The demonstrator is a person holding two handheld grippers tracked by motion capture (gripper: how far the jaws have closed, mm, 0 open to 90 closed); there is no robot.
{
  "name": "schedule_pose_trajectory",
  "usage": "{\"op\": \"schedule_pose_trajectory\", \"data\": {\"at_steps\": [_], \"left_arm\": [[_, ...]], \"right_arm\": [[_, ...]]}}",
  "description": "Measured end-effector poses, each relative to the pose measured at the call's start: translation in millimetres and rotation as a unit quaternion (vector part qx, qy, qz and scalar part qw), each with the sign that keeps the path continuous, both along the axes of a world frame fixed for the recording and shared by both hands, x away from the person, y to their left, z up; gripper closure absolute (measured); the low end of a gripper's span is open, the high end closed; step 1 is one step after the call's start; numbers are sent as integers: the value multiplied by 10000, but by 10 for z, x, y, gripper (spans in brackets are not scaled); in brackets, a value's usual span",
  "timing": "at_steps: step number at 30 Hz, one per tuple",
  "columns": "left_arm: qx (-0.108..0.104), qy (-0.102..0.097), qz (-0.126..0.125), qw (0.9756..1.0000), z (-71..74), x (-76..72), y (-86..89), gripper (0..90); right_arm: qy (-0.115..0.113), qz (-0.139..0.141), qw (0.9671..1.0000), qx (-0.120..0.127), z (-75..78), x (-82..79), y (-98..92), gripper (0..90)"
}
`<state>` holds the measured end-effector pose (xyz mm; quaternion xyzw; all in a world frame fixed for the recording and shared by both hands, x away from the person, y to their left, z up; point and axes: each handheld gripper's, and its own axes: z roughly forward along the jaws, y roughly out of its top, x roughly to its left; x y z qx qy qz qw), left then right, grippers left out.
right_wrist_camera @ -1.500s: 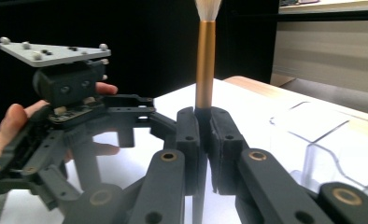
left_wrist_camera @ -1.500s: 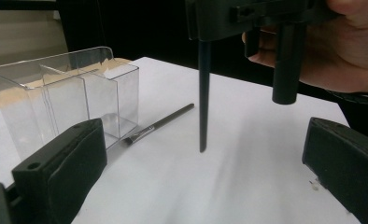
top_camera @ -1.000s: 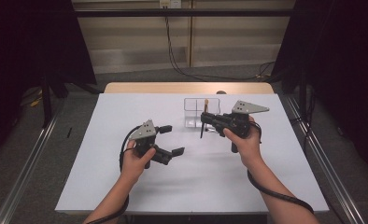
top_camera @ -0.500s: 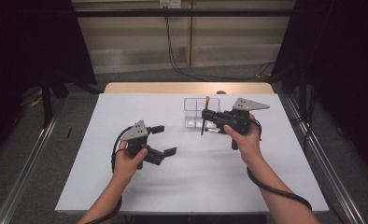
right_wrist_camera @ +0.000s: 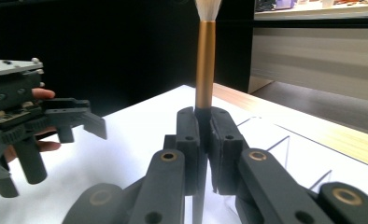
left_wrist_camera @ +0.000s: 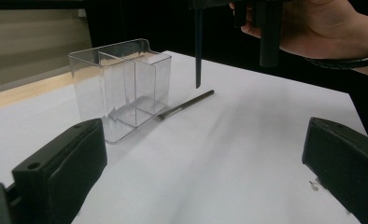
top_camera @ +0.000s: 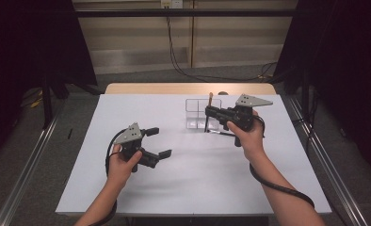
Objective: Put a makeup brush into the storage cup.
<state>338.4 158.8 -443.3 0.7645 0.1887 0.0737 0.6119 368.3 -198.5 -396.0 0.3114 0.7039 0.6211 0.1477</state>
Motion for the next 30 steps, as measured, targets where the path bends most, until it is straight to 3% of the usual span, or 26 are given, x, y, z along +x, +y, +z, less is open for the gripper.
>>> {"op": "schedule_pose_trajectory", "data": {"at_steps": [30], "left_arm": [[153, -22, 200, 9997, 10, -86, 336, 0]], "right_arm": [[-87, -306, 9994, -111, 76, 232, -129, 839]]}}
